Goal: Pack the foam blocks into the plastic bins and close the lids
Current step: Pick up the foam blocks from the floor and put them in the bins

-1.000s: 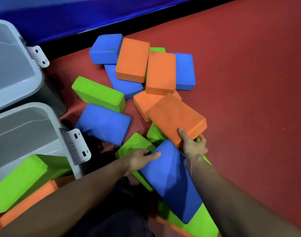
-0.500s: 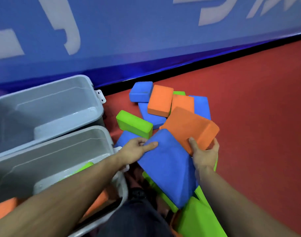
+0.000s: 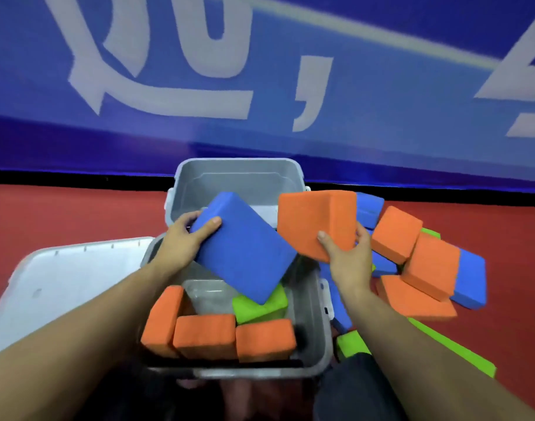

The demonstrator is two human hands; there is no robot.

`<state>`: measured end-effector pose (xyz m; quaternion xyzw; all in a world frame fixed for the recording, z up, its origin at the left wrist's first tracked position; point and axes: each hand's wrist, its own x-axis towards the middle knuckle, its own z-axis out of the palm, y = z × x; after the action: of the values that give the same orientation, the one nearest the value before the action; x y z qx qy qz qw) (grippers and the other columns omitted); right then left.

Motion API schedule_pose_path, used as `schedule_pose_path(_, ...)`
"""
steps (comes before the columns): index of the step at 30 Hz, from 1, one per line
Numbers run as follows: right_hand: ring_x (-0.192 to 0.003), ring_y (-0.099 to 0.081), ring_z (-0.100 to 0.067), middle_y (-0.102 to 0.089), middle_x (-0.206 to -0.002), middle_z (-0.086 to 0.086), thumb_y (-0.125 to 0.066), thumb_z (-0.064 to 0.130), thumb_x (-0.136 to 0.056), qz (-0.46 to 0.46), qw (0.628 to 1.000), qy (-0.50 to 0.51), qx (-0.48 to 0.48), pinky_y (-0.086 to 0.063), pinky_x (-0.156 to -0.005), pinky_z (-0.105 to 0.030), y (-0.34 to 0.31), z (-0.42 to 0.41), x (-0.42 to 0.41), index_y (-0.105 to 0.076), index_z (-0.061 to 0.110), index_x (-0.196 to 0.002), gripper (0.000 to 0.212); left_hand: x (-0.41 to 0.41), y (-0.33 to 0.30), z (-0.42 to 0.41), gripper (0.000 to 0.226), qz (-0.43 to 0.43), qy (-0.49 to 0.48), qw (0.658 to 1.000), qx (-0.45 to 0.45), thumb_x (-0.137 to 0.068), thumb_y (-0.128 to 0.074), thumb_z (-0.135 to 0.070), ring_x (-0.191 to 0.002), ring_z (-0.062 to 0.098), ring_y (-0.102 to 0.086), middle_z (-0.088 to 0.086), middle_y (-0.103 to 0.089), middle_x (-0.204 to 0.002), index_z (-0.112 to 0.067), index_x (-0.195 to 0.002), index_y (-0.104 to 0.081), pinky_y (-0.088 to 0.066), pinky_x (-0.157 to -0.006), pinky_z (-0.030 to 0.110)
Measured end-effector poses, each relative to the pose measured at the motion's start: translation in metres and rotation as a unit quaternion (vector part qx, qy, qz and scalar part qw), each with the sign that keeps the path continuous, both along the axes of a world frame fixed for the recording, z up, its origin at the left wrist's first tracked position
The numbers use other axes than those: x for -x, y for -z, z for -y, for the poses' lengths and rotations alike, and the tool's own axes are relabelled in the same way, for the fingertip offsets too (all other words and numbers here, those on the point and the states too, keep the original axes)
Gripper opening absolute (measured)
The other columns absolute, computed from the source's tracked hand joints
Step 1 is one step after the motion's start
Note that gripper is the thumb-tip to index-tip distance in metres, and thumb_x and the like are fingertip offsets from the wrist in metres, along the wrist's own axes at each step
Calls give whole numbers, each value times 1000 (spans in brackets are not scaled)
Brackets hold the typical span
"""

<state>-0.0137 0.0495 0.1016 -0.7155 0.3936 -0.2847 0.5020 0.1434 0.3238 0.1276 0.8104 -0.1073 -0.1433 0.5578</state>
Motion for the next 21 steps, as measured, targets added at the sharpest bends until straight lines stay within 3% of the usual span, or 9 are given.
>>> schedule_pose_path(2, -128, -54, -20, -59, -137, 8, -83, 57, -72, -70, 990, -73, 101, -37, -111, -51, 0, -19, -19, -44, 33, -146, 88, -4, 10, -27, 60, 27, -54, 998, -10, -75, -79, -61, -108, 10, -64, -9, -67, -120, -27, -122, -63, -49, -92, 29)
schedule_pose_path(5, -130, -48, -23, -56, -140, 6, -79, 61, -74, -138, 957, -170, 190, -33, -106, -47, 5, -41, -42, -44, 36, -147, 85, -13, 25, -48, 55, 55, -78, 995, -31, -77, -84, -48, -111, 16, -61, -5, -64, -123, -28, -122, -59, -48, -97, 34)
schedule_pose_path(9, -135, -41, -21, -47, -149, 11, -76, 59, -78, -201, 912, -243, 261, -28, -101, -39, 24, -61, -54, -38, 38, -152, 85, -21, 45, -57, 77, 92, -56, 987, -119, -65, -79, -68, -113, 17, -60, -6, -64, -124, -27, -127, -59, -51, -99, 43)
schedule_pose_path(15, -134, -40, -23, -46, -151, 10, -78, 54, -79, -177, 918, -266, 235, -32, -110, -44, 22, -50, -65, -40, 33, -152, 85, -25, 65, -48, 87, 35, -66, 984, -164, -56, -70, -77, -118, 21, -54, -5, -59, -125, -31, -128, -55, -48, -98, 46)
schedule_pose_path(21, -138, -34, -17, -41, -153, 15, -78, 54, -78, -260, 865, -320, 285, -28, -105, -40, 27, -38, -57, -36, 41, -153, 87, -19, 79, -33, 78, -5, -39, 973, -227, -72, -83, -55, -132, 25, -35, -5, -48, -137, -27, -136, -47, -36, -106, 54)
